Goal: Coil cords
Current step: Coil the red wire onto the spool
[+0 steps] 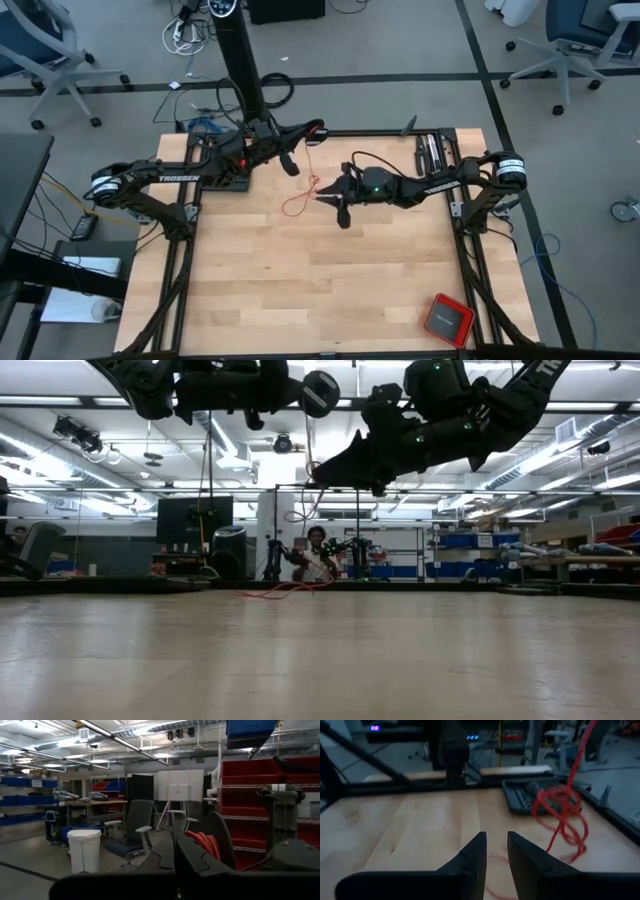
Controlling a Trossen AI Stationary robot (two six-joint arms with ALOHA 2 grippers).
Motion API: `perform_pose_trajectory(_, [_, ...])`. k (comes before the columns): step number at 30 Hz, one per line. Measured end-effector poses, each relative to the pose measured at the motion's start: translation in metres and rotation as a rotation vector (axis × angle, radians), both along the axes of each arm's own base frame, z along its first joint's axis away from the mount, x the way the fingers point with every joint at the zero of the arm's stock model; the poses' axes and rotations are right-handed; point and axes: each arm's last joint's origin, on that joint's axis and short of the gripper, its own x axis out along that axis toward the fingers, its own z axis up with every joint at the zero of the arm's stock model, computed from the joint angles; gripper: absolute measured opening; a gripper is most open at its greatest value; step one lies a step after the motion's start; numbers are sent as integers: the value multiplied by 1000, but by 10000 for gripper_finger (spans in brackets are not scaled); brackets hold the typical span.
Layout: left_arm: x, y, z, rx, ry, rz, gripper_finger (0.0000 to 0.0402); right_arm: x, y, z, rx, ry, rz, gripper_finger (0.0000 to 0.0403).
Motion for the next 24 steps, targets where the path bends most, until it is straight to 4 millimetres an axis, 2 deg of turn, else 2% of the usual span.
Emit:
perform_pose_trajectory(9, [-2,1,4,-33,-59,48,0,0,1,1,-1,-8,-44,69])
perform_pose_trajectory(18, [-6,0,13,-33,-181,27,0,-6,-6,-15,63,107,-94,64])
perform_pose_trajectory(24, [-7,-1,16,-21,-211,25,0,1,-11,-21,13,86,-93,66])
